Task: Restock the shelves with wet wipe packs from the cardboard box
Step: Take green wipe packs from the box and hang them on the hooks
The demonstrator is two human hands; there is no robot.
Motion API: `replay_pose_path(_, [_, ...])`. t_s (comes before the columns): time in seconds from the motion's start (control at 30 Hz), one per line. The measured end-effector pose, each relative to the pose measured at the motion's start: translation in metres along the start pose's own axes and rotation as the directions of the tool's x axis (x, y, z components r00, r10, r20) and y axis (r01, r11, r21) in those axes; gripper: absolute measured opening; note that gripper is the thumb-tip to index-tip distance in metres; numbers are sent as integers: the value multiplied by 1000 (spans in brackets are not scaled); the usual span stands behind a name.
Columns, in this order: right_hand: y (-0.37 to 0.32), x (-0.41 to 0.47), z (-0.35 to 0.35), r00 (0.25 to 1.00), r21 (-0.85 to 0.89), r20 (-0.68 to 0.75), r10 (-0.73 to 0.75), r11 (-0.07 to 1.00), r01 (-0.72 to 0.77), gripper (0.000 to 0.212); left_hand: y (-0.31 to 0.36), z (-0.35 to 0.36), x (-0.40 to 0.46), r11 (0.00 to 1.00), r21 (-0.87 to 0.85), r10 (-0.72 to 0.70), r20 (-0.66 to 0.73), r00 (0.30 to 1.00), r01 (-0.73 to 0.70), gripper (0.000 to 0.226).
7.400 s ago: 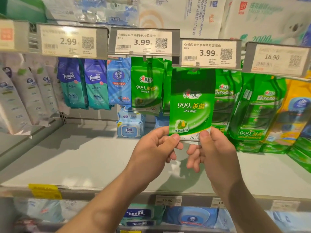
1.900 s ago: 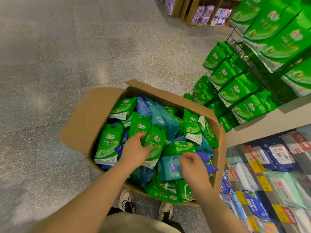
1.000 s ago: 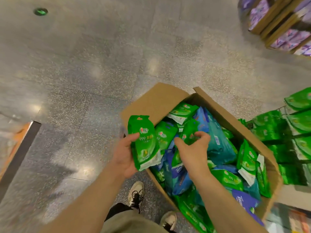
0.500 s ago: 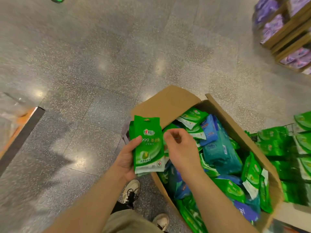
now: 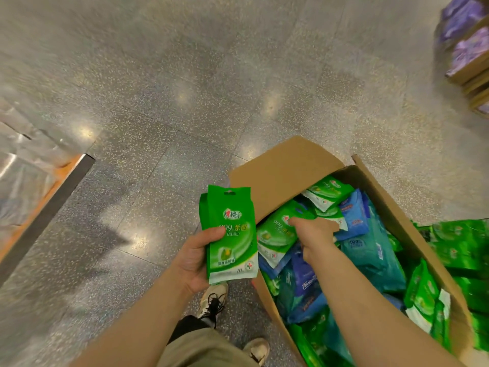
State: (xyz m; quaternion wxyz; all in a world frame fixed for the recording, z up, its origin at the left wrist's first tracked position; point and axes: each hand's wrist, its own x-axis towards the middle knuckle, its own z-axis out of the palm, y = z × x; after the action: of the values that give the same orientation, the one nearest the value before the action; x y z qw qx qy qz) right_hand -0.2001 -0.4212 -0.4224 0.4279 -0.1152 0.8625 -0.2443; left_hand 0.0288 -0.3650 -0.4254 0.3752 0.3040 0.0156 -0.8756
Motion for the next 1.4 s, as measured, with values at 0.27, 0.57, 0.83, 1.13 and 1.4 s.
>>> replay_pose_path(0.27, [10, -21, -19, 979, -111, 99, -180, 975, 190, 38, 5, 16, 11, 996, 88, -4, -7, 1000, 5, 89])
replay_pose_path(0.57, [-17, -65, -77, 904, 514, 173, -390, 819, 255, 15, 1, 34, 39, 993, 101, -58, -47, 997, 62, 96])
replay_pose_path(0.83, [-45, -63, -92, 880, 262, 122, -460, 870, 418, 5, -6, 38, 47, 997, 47, -53, -10, 999, 54, 108])
replay_pose_path(1.13, [-49, -80, -67, 790, 234, 460, -405, 914, 332, 13, -13, 45, 48, 997, 12, -80, 178, 981, 79, 82])
replay_pose_path(1.4, [-41, -71, -50, 668, -125, 438, -601, 695, 708, 7, -21, 38, 53, 998, -20, -53, 320, 946, 63, 67])
